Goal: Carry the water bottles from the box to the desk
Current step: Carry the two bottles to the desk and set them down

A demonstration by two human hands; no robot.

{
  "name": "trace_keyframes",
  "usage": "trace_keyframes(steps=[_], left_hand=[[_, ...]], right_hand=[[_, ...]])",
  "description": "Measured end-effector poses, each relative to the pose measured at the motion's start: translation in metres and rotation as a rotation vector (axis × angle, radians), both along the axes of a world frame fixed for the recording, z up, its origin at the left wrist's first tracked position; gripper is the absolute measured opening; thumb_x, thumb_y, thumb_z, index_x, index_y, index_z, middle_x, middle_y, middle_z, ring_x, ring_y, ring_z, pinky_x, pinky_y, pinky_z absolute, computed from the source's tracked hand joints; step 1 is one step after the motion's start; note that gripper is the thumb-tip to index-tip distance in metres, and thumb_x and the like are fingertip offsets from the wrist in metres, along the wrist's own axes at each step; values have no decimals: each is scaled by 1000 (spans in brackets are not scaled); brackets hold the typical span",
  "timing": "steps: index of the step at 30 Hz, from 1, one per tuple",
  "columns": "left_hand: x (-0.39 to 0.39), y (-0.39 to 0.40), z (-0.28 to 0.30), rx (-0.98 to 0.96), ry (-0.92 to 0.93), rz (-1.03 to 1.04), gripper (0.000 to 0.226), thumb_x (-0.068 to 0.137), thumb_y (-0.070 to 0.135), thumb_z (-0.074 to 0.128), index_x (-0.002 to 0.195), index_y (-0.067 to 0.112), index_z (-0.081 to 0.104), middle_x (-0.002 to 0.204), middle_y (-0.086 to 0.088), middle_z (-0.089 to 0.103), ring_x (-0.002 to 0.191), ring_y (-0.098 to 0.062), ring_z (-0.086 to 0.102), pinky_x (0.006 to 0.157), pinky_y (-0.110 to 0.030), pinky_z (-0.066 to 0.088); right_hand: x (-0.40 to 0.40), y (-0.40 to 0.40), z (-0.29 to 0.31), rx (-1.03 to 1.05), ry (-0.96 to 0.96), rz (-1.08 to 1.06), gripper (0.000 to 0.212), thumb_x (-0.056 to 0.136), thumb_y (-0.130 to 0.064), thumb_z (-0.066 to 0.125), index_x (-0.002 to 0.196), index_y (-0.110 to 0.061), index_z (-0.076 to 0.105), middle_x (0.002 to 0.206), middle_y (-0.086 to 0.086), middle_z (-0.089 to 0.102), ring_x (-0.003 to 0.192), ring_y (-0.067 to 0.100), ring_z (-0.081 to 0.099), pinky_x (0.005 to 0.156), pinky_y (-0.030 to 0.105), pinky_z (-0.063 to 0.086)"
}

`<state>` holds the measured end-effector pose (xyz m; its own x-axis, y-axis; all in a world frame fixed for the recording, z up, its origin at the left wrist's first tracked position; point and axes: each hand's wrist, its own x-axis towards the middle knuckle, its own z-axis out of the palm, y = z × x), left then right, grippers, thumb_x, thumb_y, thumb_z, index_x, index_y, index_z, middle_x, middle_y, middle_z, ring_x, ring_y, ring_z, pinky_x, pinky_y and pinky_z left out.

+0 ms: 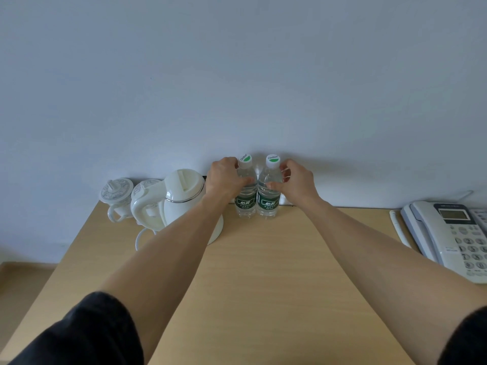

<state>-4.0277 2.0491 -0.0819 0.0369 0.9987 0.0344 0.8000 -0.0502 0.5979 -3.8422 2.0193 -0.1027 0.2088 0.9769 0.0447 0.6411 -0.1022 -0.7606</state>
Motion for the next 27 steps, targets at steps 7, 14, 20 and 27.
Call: trace_keyframes(steps=[7,14,20,27], left_hand=[[-2,3,-1,-7,-3,-2,47,76,41,84,109,12,69,97,-3,64,88,-23,59,71,-30,43],[0,-2,0,-9,-2,7,45,78,39,83,111,12,68,91,-1,58,84,-23,56,69,-30,41],[2,-6,4,-41,-4,-7,50,80,39,81,118,11,63,97,-4,58,96,-29,63,70,-31,42],[-5,-11,24,70,52,18,66,81,52,73,132,14,55,111,-10,66,107,-31,61,73,-33,38]], right_hand=[[-2,0,0,2,12,-12,49,70,-22,91,104,-11,59,100,9,66,87,20,56,79,30,46],[-4,-2,1,-8,9,-21,47,72,-22,90,106,-11,58,103,5,65,94,22,60,82,31,47],[-2,-8,7,-43,-15,-6,53,73,-24,89,114,-9,60,110,6,67,100,24,62,88,37,50],[6,-20,27,-26,-76,-7,56,75,-29,86,122,-17,59,110,0,64,102,20,62,88,34,51]])
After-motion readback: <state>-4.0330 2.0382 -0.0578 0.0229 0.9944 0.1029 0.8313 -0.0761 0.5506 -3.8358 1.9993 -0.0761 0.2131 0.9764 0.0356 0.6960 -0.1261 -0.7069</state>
